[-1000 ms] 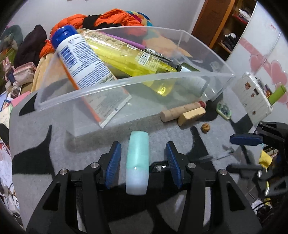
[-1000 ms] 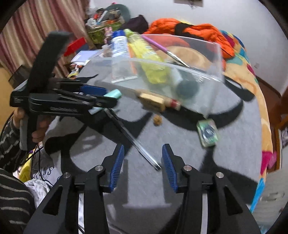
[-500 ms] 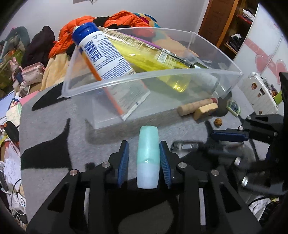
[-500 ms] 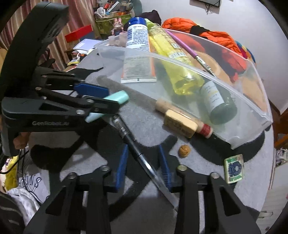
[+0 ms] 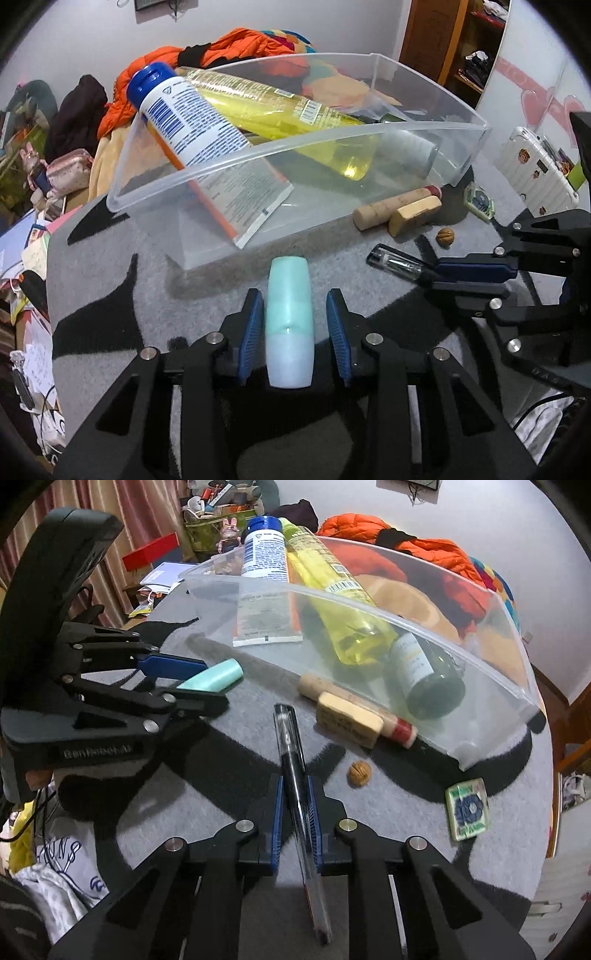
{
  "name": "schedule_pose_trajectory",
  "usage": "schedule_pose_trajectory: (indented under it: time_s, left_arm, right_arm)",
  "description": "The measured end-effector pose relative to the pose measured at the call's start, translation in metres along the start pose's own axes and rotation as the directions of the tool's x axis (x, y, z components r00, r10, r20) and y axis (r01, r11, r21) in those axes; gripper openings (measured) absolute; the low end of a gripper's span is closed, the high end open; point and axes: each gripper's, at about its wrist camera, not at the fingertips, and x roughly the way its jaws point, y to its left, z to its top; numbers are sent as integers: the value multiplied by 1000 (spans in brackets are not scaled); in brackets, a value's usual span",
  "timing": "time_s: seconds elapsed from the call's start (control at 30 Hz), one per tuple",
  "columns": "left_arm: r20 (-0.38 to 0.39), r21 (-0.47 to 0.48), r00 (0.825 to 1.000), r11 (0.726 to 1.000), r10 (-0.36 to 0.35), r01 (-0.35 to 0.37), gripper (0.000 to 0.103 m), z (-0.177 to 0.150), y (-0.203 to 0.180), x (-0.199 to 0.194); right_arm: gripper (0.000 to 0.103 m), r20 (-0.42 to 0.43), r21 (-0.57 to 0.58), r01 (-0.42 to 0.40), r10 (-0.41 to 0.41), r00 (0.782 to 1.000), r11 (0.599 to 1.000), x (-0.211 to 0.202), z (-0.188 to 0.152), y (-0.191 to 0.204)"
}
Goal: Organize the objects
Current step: 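Grasp the mint-green stick with the left gripper while the right grasps the black pen, then carry the mint stick with the left gripper while the right carries the black pen over the bin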
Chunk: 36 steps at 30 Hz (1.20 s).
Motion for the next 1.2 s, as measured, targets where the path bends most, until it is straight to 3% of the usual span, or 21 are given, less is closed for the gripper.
schedule_pose_trajectory:
  time_s: [0.07,0.3,0.57,0.93,1.2]
  left_arm:
    - [0,2,1000,1000,-24,24,24,0,-1,-1]
    - [42,-23,997,997,-70,71,24,-3,-1,-19]
    - [144,-64,984,991,-106,117,24,12,2,-52]
    - [274,-51,955,990,-111,130,24,37,-1,-88]
    - [330,-63,941,993,-77,104,24,61,13,-94]
  right_arm:
    - [12,9,-2,12,-12,1000,1000,1,2,2]
    - [11,47,30,-12,10,999,999,-9,2,0]
    - [11,163,116,-54,34,986,992,-46,8,-15]
    - [11,343,187,-54,-14,939,981,-95,34,-34]
    - [11,410,217,-23,-70,909,976,-111,55,-54]
